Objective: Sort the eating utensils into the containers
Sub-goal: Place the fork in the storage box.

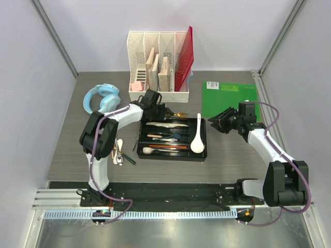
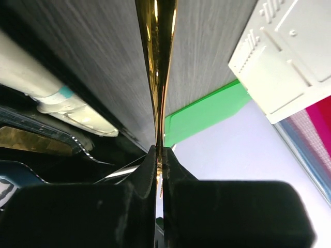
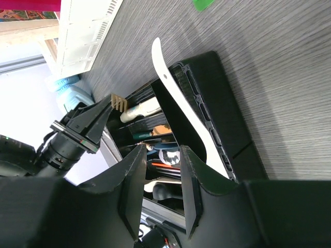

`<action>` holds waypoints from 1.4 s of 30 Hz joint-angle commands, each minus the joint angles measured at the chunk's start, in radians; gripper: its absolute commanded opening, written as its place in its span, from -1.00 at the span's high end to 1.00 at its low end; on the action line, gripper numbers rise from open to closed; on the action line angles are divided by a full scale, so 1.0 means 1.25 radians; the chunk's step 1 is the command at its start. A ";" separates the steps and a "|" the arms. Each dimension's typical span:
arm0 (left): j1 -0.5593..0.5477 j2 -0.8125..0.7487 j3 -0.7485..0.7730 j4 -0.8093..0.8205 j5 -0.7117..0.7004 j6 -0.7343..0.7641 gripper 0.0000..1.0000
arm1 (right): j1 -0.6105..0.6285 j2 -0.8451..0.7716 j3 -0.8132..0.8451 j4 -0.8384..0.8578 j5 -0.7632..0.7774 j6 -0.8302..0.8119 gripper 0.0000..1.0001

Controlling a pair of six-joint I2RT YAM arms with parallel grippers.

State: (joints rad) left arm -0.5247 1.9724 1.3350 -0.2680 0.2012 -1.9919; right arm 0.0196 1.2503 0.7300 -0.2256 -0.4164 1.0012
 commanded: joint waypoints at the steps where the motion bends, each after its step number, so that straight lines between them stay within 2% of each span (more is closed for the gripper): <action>1: 0.018 -0.019 0.056 -0.011 0.006 0.024 1.00 | 0.001 0.004 0.012 0.022 0.007 -0.006 0.24; 4: 0.015 -0.021 0.093 -0.043 0.019 0.020 1.00 | 0.003 0.005 0.017 0.026 0.007 -0.006 0.24; 6: 0.001 -0.051 0.110 -0.135 -0.021 0.024 1.00 | 0.001 0.004 0.020 0.025 0.005 -0.009 0.24; 10: -0.016 -0.122 0.056 -0.149 -0.043 0.018 1.00 | 0.001 -0.001 0.004 0.026 0.004 -0.009 0.24; 17: -0.064 -0.165 -0.026 -0.146 -0.074 -0.044 1.00 | 0.003 -0.007 -0.013 0.034 0.003 -0.003 0.24; 26: -0.061 -0.134 -0.067 -0.041 -0.132 -0.068 1.00 | 0.009 -0.026 -0.024 0.036 0.001 -0.020 0.24; 39: -0.054 -0.062 -0.060 -0.029 -0.107 -0.068 1.00 | 0.021 -0.028 -0.024 0.036 0.010 -0.029 0.24; 42: -0.053 -0.059 -0.058 -0.029 -0.117 -0.062 0.79 | 0.026 -0.027 -0.023 0.036 0.009 -0.034 0.24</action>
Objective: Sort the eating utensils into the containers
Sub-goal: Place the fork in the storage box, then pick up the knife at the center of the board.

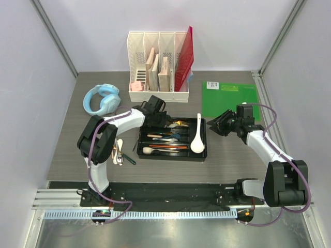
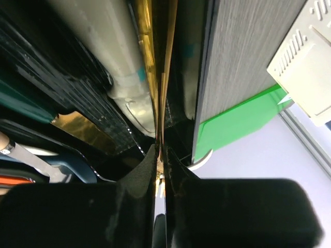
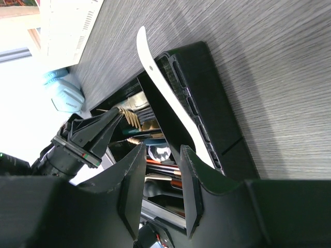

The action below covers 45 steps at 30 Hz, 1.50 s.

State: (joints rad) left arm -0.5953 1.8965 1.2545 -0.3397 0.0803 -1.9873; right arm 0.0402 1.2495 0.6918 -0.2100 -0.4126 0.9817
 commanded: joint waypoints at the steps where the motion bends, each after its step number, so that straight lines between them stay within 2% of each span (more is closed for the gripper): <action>1: 0.006 0.004 0.006 0.030 -0.021 -0.066 0.78 | 0.010 -0.025 0.009 0.024 0.007 -0.022 0.23; 11: 0.020 0.038 0.050 0.066 -0.003 -0.024 0.63 | 0.018 -0.015 0.021 0.024 0.012 -0.029 0.23; 16: 0.045 -0.035 0.118 0.039 0.050 0.070 0.64 | 0.017 -0.007 0.026 0.024 0.017 -0.029 0.23; 19: 0.085 -0.098 0.167 -0.054 0.106 0.179 0.59 | 0.018 0.002 0.034 0.023 0.022 -0.029 0.23; 20: 0.113 -0.110 0.174 -0.137 0.125 0.267 0.57 | 0.018 0.005 0.036 0.023 0.023 -0.029 0.23; 22: 0.141 -0.147 0.182 -0.283 0.137 0.360 0.56 | 0.017 0.015 0.043 0.023 0.029 -0.027 0.23; 23: 0.167 -0.166 0.173 -0.342 0.098 0.440 0.56 | 0.017 0.019 0.045 0.023 0.029 -0.026 0.23; 24: 0.179 -0.184 0.157 -0.451 0.075 0.480 0.54 | 0.017 0.024 0.048 0.023 0.029 -0.026 0.23; 26: 0.223 -0.260 0.068 -0.501 0.027 0.557 0.33 | 0.017 0.037 0.055 0.023 0.029 -0.026 0.23; 28: 0.265 -0.341 -0.058 -0.500 0.031 0.591 0.31 | 0.017 0.048 0.060 0.024 0.026 -0.018 0.23; 31: 0.350 -0.389 -0.180 -0.494 0.052 0.664 0.30 | 0.018 0.073 0.078 0.022 0.012 -0.015 0.24; 34: 0.399 -0.397 -0.232 -0.521 0.057 0.742 0.30 | 0.027 0.093 0.108 0.016 0.010 -0.037 0.24; 37: 0.409 -0.399 -0.255 -0.534 0.039 0.775 0.26 | 0.035 0.108 0.113 0.012 0.015 -0.039 0.24; 40: 0.417 -0.447 -0.322 -0.464 0.045 0.769 0.27 | 0.041 0.121 0.117 0.013 0.009 -0.036 0.25; 45: 0.497 -0.502 -0.407 -0.419 0.050 0.754 0.21 | 0.044 0.134 0.137 0.013 0.009 -0.042 0.25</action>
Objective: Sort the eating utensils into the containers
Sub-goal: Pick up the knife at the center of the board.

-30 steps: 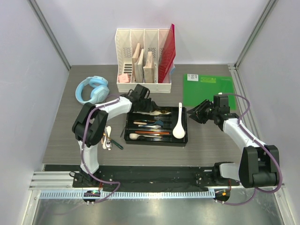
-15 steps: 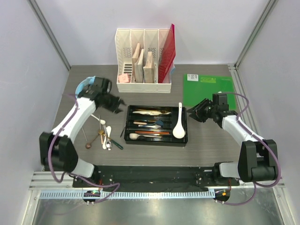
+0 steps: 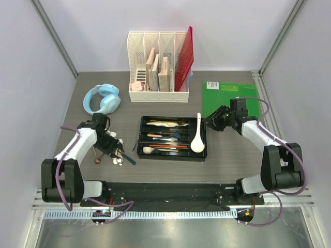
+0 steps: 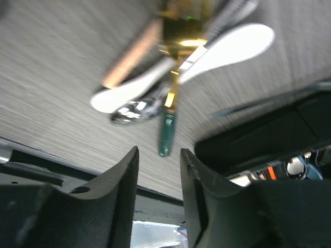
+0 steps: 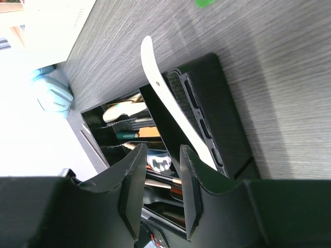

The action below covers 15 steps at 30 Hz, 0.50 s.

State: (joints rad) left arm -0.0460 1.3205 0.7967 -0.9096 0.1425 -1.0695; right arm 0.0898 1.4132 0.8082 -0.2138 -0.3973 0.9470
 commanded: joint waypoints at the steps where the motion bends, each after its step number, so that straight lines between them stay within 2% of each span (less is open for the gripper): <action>1: 0.077 -0.040 -0.041 0.036 -0.002 0.031 0.21 | 0.004 0.005 0.047 0.016 -0.005 -0.013 0.25; 9: 0.185 -0.002 0.008 0.017 -0.013 0.133 0.14 | 0.005 0.016 0.050 0.018 -0.010 -0.015 0.29; 15: 0.215 0.073 0.058 0.010 -0.004 0.166 0.15 | 0.005 0.048 0.063 0.016 -0.047 -0.024 0.29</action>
State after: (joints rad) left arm 0.2001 1.3682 0.8238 -0.9070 0.1307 -0.9165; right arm 0.0910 1.4578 0.8436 -0.2115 -0.4187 0.9390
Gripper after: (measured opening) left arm 0.430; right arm 0.355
